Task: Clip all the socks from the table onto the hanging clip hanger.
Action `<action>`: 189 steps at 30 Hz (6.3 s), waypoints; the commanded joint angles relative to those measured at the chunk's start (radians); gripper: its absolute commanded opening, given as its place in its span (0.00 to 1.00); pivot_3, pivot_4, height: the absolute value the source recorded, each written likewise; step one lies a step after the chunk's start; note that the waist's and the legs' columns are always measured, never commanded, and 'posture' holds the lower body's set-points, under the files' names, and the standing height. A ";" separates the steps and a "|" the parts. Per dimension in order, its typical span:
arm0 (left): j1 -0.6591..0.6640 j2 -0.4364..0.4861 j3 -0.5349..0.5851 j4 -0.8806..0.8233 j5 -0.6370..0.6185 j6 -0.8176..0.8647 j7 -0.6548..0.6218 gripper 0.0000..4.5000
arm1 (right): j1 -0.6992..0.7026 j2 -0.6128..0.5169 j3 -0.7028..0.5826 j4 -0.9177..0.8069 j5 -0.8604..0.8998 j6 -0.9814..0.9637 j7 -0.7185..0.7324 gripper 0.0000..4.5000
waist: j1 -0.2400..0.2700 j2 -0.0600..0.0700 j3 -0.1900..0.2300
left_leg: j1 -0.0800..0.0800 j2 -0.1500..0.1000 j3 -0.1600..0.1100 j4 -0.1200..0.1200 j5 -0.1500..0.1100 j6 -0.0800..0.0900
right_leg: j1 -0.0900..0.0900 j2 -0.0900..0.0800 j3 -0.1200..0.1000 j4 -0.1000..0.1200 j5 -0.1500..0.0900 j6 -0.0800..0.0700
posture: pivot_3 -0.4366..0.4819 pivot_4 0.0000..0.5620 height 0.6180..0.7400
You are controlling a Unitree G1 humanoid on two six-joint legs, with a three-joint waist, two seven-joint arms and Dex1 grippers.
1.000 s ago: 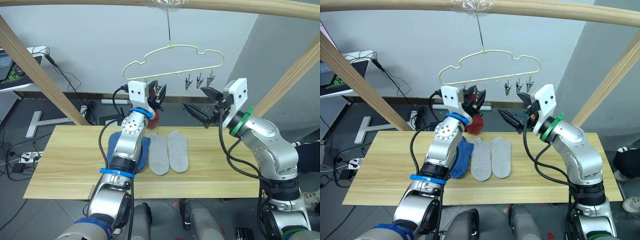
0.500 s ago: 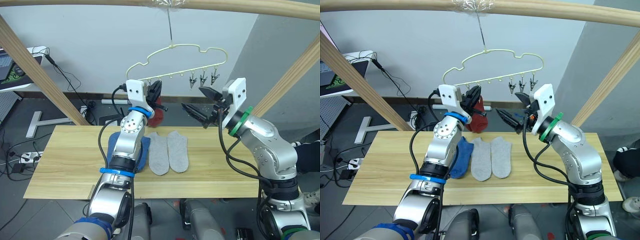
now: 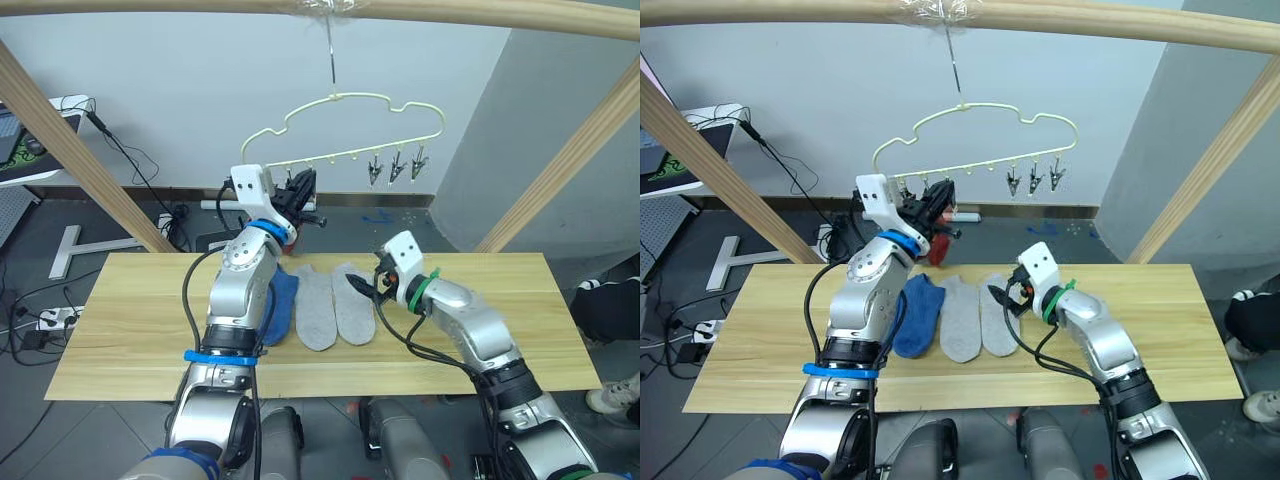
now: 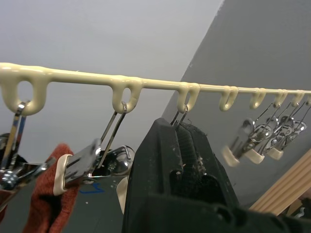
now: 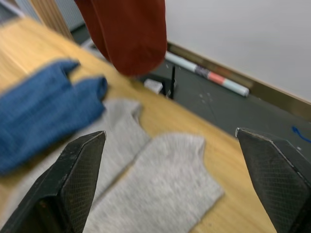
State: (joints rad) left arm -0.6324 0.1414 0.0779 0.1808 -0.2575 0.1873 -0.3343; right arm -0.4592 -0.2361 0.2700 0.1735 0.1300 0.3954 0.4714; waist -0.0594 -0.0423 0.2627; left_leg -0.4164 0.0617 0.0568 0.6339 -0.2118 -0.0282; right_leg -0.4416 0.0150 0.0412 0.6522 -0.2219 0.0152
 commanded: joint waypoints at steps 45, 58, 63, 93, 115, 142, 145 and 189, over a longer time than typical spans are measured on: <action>0.016 -0.071 0.221 -0.173 -0.495 0.545 0.117 0.00 | 0.086 0.058 -0.099 -0.251 -0.026 -0.196 0.053 0.01 | -0.002 0.000 0.000 | 0.000 -0.001 -0.002 0.010 0.000 0.000 | 0.001 0.001 0.002 0.009 0.000 0.000 | 0.40 0.45 1.00; 0.014 -0.075 0.222 -0.193 -0.549 0.550 0.139 0.00 | 0.075 0.088 -0.096 -0.246 0.004 -0.140 0.042 0.01 | -0.002 0.000 0.000 | 0.000 -0.001 -0.002 0.009 0.000 0.000 | 0.000 0.001 0.002 0.009 0.000 0.000 | 0.41 0.46 1.00; 0.017 -0.080 0.211 -0.200 -0.554 0.553 0.142 0.00 | 0.044 0.121 -0.094 -0.239 0.023 -0.123 0.044 0.01 | -0.003 0.000 0.000 | 0.000 -0.001 -0.002 0.009 0.000 0.000 | 0.000 0.001 0.002 0.009 0.000 0.000 | 0.41 0.46 1.00; 0.035 -0.064 0.225 -0.255 -0.645 0.588 0.146 1.00 | -0.009 0.152 -0.127 -0.203 0.050 -0.088 -0.010 0.00 | 0.000 0.000 0.000 | -0.003 -0.001 -0.003 0.007 0.000 0.000 | -0.001 0.001 0.002 0.005 0.000 0.000 | 0.40 0.47 1.00; 0.235 0.235 0.074 -0.551 -0.539 0.611 -0.008 1.00 | 0.052 0.129 -0.209 -0.375 0.067 0.098 -0.127 0.99 | 0.005 0.000 0.000 | -0.005 0.001 -0.003 0.005 0.000 0.000 | -0.005 0.000 0.003 0.004 -0.001 -0.001 | 0.45 0.47 1.00; 0.235 0.326 0.015 -0.582 -0.404 0.464 -0.190 1.00 | -0.203 0.201 -0.253 -0.169 0.012 -0.047 -0.293 0.71 | 0.007 0.000 0.001 | -0.016 0.001 -0.003 0.002 0.000 0.000 | -0.016 0.000 0.002 0.004 -0.001 -0.001 | 0.49 0.45 1.00; 0.236 0.326 0.012 -0.582 -0.396 0.458 -0.186 1.00 | -0.205 0.203 -0.251 -0.155 0.011 -0.054 -0.290 0.71 | 0.008 0.000 0.001 | -0.016 0.001 -0.003 0.002 0.000 0.000 | -0.016 -0.001 0.002 0.004 -0.001 -0.001 | 0.49 0.45 1.00; 0.155 0.330 -0.001 -0.576 -0.380 0.432 -0.221 1.00 | -0.346 0.216 -0.272 0.047 0.017 -0.153 -0.288 0.51 | 0.013 0.000 0.000 | -0.016 0.000 -0.003 0.010 0.000 0.000 | -0.015 0.000 0.001 0.011 -0.001 -0.001 | 0.49 0.43 1.00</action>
State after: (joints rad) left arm -0.4589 0.4606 0.0755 -0.3559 -0.6443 0.6457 -0.5370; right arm -0.7795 -0.0210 0.0032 0.2308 0.1386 0.2709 0.1751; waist -0.0468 -0.0418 0.2632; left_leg -0.4321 0.0618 0.0537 0.6435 -0.2117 -0.0283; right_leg -0.4566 0.0154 0.0425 0.6630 -0.2225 0.0137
